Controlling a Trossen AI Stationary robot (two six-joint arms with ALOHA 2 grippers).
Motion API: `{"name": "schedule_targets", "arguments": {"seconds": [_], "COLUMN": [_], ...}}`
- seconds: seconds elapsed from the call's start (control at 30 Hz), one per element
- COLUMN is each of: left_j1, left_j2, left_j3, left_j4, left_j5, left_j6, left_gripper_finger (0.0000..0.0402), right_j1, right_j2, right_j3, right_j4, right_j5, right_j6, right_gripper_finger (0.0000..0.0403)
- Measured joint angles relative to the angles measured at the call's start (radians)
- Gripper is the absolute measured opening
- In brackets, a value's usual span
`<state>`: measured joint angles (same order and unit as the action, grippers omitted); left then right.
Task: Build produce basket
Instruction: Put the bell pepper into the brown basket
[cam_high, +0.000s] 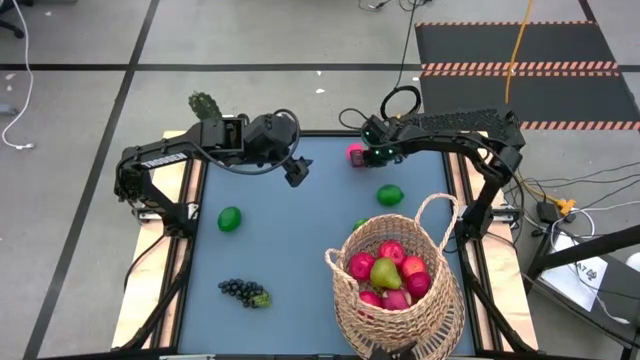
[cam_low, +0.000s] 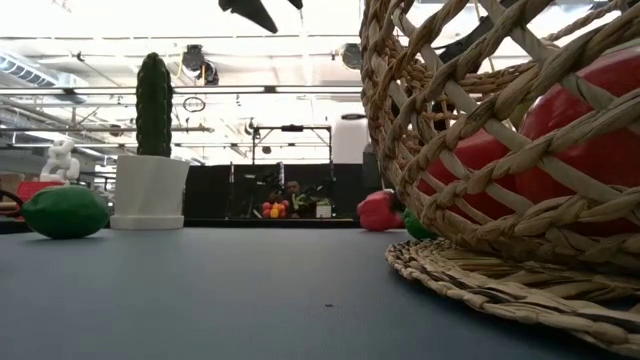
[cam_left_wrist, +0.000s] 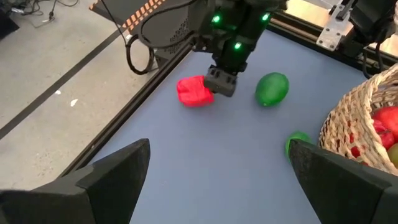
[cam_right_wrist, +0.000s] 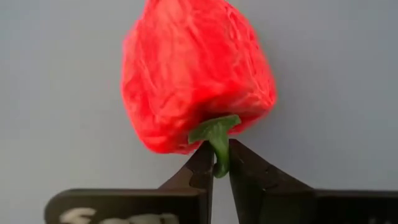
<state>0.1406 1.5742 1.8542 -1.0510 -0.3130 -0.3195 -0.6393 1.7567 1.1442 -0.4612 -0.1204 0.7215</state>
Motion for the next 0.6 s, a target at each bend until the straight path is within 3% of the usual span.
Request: {"name": "schedule_targets", "arguments": {"seconds": [0.23, 0.6], "left_j1": [0.0, 0.0], "left_j2": [0.0, 0.0], "left_j3": [0.0, 0.0], "left_j4": [-0.057, -0.109], "left_j5": [0.0, 0.0], "left_j6": [-0.004, 0.004], "left_gripper_finger": [0.0383, 0.0383], "right_j1": [0.051, 0.15], "right_j2": [-0.117, -0.426], "right_j3": [0.0, 0.0], "right_j4": [-0.02, -0.066], "right_j5": [-0.068, -0.065], "right_j6": [-0.06, 0.057], "right_gripper_finger": [0.0021, 0.002]}}
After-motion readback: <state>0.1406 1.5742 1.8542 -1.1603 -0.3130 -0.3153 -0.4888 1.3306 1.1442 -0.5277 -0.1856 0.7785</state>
